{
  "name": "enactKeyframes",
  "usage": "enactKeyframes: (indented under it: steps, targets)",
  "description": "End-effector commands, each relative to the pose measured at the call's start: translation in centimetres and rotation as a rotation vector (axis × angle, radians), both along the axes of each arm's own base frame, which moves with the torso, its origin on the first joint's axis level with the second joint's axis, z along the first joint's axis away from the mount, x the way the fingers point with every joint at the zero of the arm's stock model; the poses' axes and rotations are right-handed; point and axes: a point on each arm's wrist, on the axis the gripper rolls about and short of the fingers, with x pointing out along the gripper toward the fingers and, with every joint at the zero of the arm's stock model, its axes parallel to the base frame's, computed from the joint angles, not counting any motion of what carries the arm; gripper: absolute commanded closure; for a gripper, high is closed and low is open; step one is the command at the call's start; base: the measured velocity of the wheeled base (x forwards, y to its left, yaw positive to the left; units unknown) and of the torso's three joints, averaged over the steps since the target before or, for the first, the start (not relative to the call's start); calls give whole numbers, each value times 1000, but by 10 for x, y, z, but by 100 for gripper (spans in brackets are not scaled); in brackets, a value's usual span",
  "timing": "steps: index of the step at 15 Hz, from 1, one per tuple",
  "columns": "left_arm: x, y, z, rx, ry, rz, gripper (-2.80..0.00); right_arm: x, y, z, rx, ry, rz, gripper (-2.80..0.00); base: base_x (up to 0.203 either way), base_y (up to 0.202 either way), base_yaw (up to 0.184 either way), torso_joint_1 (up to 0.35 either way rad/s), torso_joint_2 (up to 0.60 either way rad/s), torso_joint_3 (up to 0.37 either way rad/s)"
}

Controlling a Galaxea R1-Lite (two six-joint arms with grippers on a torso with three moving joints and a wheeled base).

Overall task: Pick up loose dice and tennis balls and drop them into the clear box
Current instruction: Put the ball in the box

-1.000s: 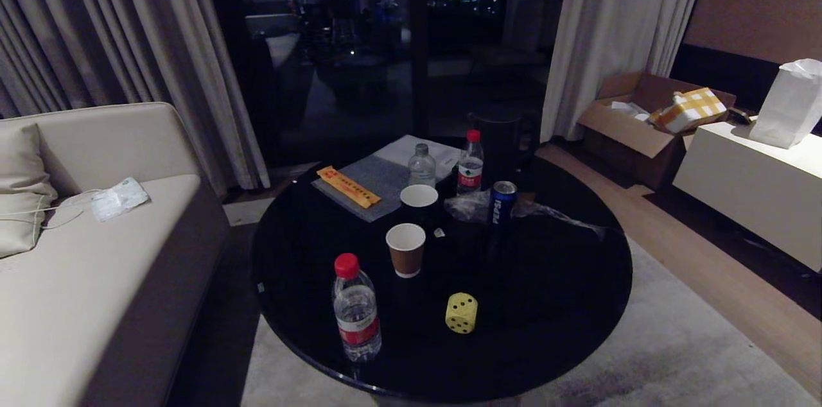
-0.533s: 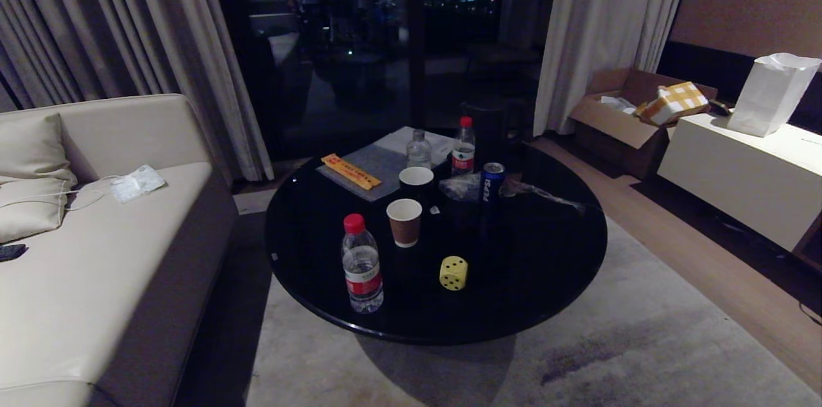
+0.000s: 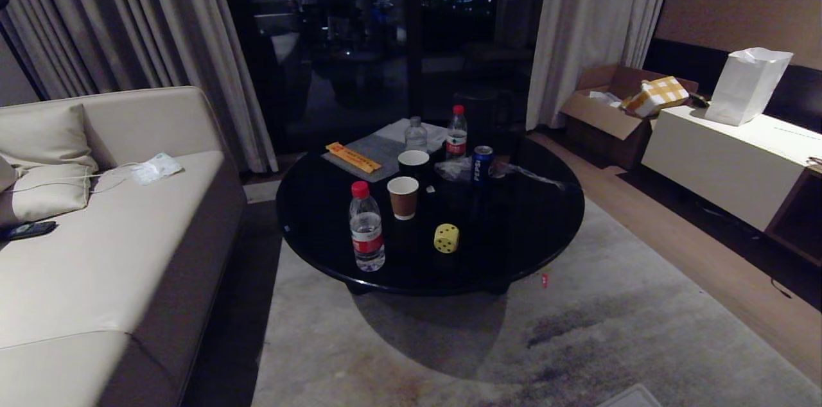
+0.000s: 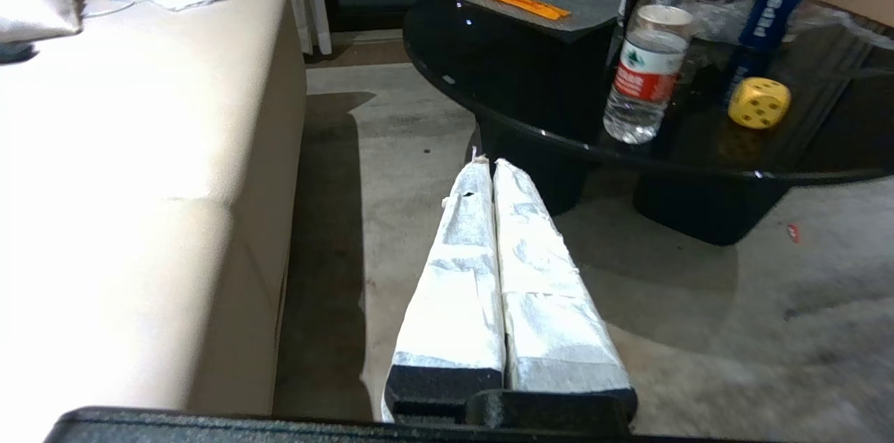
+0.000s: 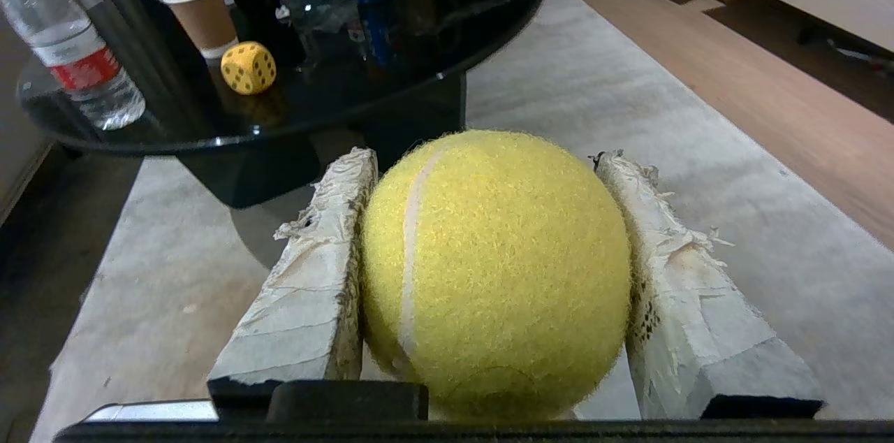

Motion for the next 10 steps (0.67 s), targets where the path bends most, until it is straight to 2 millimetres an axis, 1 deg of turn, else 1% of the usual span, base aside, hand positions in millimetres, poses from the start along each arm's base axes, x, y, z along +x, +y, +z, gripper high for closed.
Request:
enactKeyframes:
  steps: [1,8,10]
  targets:
    - [0,0,0,4,3,-1,0,0,0,0,2,0,0,0,-184,0,-1,3,2,2]
    - [0,0,0,3,4,-1,0,0,0,0,2,0,0,0,-184,0,-1,2,2,2]
    - [0,0,-1,2,5,-1,0,0,0,0,2,0,0,0,-123,0,0,3,2,-1]
